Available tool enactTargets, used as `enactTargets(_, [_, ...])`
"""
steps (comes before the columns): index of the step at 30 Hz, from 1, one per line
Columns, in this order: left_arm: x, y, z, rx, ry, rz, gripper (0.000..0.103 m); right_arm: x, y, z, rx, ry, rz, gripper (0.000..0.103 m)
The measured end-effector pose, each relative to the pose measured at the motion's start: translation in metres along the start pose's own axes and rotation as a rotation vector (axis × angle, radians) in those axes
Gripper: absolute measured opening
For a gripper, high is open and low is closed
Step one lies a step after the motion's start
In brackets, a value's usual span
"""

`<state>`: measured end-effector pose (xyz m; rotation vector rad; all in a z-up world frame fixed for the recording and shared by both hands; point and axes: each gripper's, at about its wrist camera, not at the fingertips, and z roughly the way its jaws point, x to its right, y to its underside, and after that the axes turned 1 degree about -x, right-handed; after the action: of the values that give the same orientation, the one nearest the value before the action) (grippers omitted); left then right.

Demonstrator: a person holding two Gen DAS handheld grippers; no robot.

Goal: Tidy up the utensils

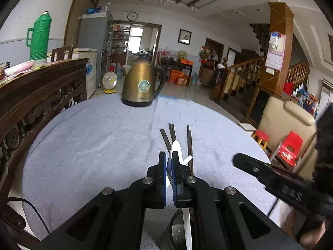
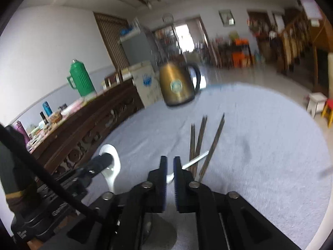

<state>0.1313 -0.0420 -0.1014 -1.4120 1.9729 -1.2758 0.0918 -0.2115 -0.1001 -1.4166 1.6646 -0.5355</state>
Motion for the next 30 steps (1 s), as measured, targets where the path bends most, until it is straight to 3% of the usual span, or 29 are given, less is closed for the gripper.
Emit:
enactTargets(1, [0.0,0.001,0.002,-0.012,0.008,0.004,0.004,0.005,-0.003,0.008,-0.035,0.001,0.007,0.03])
enactTargets(3, [0.001,0.004,0.003,-0.028,0.02,0.011,0.004,0.015,-0.007,0.023,-0.103,-0.012,0.021,0.065])
enactTargets(5, [0.001,0.008,0.0,-0.036,0.034,0.026,0.009,0.025,-0.011,0.037,-0.15,-0.054,0.047,0.066])
enactTargets(6, [0.002,0.009,-0.003,-0.039,0.043,0.03,0.016,0.03,-0.014,0.046,-0.184,-0.077,0.06,0.066])
enactTargets(7, [0.001,0.011,-0.007,-0.037,0.058,0.034,0.02,0.034,-0.017,0.055,-0.228,-0.092,0.07,0.065])
enactTargets(9, [0.001,0.013,-0.018,-0.019,0.073,0.045,0.035,0.041,-0.021,0.077,-0.321,-0.115,0.078,0.045])
enactTargets(10, [0.0,0.014,-0.026,-0.005,0.08,0.056,0.038,0.043,-0.022,0.085,-0.349,-0.127,0.082,0.039])
enactTargets(14, [-0.013,0.016,-0.049,0.041,0.079,0.07,0.047,0.049,-0.024,0.128,-0.54,-0.231,0.126,0.037])
enactTargets(18, [-0.035,0.016,-0.058,0.042,0.056,0.028,0.049,0.051,-0.019,0.164,-0.652,-0.286,0.212,0.037])
enactTargets(23, [-0.059,0.014,-0.057,0.036,0.017,-0.031,0.049,0.057,-0.013,0.198,-0.731,-0.231,0.33,0.037])
enactTargets(25, [-0.065,0.013,-0.056,0.031,0.013,-0.046,0.049,0.063,-0.012,0.208,-0.744,-0.165,0.381,0.037])
enactTargets(28, [-0.067,0.012,-0.055,0.028,0.011,-0.052,0.049,0.072,-0.013,0.215,-0.74,-0.124,0.443,0.028])
enactTargets(30, [-0.066,0.013,-0.055,0.023,0.019,-0.052,0.049,0.077,-0.016,0.217,-0.739,-0.096,0.476,0.015])
